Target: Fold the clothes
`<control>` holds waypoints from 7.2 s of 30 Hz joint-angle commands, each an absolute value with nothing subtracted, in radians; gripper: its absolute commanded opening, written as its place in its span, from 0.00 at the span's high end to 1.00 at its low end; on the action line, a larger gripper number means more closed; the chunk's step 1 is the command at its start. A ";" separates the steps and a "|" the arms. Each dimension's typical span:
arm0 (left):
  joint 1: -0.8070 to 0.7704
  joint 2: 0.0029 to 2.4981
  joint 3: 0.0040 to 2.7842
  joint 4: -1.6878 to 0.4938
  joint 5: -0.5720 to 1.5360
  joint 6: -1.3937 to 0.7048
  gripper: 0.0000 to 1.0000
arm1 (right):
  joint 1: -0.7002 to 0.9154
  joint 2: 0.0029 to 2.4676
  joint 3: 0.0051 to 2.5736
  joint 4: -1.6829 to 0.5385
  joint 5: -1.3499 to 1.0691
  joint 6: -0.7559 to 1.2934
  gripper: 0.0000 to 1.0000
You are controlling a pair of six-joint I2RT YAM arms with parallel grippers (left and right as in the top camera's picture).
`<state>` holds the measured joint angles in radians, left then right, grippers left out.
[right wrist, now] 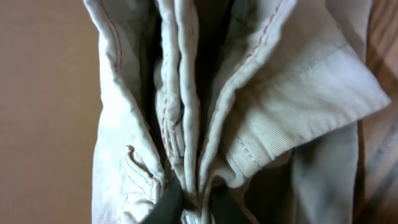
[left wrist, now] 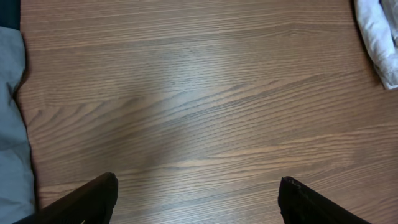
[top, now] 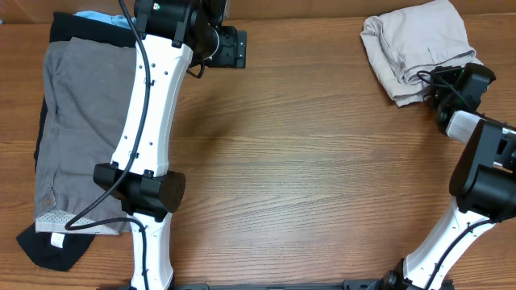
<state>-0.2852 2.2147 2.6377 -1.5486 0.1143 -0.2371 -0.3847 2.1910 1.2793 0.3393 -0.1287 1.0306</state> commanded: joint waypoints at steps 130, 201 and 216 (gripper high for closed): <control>-0.327 1.934 2.216 -1.014 -0.011 -0.232 0.00 | -0.112 0.003 0.008 -0.081 -0.031 0.471 0.00; 0.033 0.004 0.006 -0.077 -0.018 -0.303 0.00 | -0.111 0.003 0.008 -0.081 -0.031 0.471 0.00; 0.033 0.004 0.006 -0.077 -0.018 -0.303 0.00 | -0.112 0.003 0.008 -0.081 -0.031 0.471 0.00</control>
<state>0.0269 0.0174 0.0086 -0.0784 -0.0158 -0.3187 -0.1169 0.0147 0.0181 -0.0891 -0.0273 0.4698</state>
